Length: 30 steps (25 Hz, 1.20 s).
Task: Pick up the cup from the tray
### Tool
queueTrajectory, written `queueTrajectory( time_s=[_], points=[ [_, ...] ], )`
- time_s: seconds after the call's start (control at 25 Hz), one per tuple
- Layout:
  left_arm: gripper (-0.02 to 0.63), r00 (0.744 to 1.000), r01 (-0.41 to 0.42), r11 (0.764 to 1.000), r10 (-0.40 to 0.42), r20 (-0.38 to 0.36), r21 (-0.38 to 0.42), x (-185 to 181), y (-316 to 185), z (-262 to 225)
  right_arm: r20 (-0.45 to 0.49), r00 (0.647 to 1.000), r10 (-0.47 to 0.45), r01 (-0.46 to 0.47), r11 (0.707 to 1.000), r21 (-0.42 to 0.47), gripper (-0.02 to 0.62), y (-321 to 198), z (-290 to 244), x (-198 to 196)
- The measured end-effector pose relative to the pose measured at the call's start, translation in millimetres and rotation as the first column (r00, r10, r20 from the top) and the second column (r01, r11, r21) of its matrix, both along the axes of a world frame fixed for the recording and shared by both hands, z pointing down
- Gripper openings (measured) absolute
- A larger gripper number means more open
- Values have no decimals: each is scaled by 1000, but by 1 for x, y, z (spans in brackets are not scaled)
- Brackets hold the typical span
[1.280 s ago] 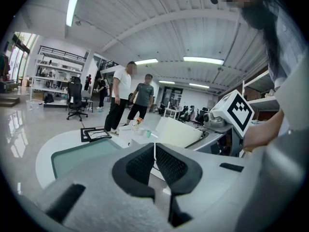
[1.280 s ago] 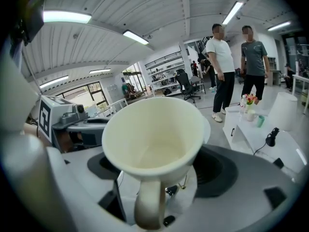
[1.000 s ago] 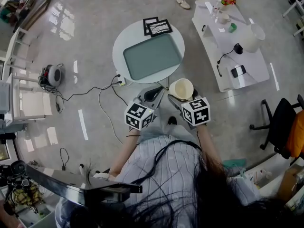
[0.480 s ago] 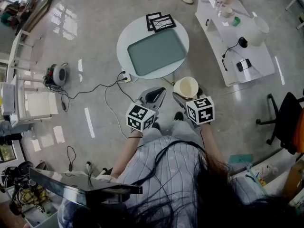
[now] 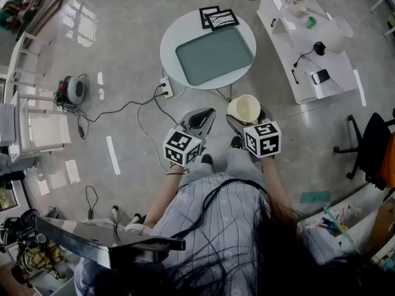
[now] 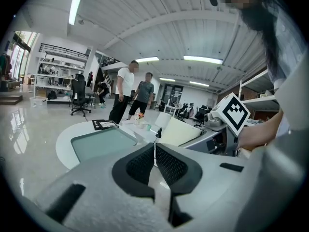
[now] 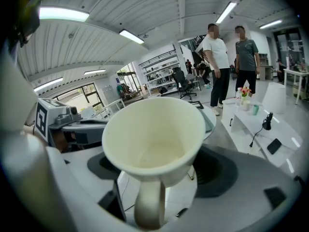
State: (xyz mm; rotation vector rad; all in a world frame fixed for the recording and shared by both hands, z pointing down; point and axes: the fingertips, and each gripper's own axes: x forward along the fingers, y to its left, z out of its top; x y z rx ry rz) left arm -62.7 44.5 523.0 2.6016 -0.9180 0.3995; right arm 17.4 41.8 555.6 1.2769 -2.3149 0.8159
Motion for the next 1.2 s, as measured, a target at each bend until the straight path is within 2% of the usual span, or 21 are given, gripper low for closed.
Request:
queueTrajectory(
  time_s=[0.68,1.2],
  points=[
    [14,998,-27,1000,28,-53,13,-89,90,3,-13,1000,27,-27,1000,14,410,101,-10,-92],
    [14,995,-47,998,49,-86,31,-108,120,-1,-25,998,63,-63,998,10,410,165,-8,-108]
  ],
)
